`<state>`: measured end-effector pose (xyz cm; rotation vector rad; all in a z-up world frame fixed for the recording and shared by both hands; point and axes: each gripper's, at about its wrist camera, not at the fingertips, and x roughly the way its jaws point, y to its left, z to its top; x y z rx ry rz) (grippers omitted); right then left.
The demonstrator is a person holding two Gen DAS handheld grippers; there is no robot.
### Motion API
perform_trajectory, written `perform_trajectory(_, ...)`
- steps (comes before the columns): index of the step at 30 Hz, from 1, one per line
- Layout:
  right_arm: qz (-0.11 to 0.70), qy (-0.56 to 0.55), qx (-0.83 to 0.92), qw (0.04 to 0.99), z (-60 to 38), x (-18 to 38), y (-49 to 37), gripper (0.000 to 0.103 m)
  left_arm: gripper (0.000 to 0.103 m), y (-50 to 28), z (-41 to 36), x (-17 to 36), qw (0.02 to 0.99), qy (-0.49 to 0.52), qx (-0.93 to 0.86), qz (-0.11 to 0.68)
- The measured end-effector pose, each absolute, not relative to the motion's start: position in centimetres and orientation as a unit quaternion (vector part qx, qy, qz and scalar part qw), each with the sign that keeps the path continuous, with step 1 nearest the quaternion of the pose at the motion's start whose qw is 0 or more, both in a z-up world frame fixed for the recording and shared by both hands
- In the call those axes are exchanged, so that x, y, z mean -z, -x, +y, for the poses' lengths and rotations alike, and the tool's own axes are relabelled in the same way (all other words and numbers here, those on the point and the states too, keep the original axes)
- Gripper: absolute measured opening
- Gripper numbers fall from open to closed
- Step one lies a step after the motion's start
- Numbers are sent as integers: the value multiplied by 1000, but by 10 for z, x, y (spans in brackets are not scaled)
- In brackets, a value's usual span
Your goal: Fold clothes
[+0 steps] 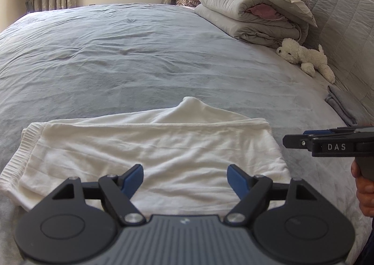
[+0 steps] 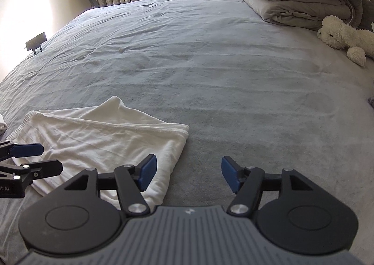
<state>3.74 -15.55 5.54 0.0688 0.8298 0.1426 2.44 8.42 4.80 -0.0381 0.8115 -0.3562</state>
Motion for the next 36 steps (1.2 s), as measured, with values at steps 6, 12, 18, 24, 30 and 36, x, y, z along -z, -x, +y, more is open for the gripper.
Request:
perform_trajectory(6, 408, -30, -73, 909, -153, -52, -38, 66, 80, -37, 87, -21, 886, 37, 157, 434)
perform_trajectory(12, 409, -36, -63, 910, -159, -51, -40, 67, 80, -33, 85, -25, 890, 27, 158, 426)
perform_trajectory(18, 403, -36, -64, 912, -160, -50, -43, 67, 80, -32, 83, -30, 892, 28, 159, 422)
perform_trajectory(24, 387, -25, -74, 919, -155, -47, -58, 67, 80, -20, 76, -41, 897, 23, 186, 400)
perform_trajectory(30, 390, -6, -80, 918, -145, -35, -75, 67, 80, -7, 54, -42, 894, 4, 232, 383)
perform_trajectory(36, 377, -1, -76, 923, -148, -21, -88, 66, 80, -18, 49, -24, 878, 29, 223, 422)
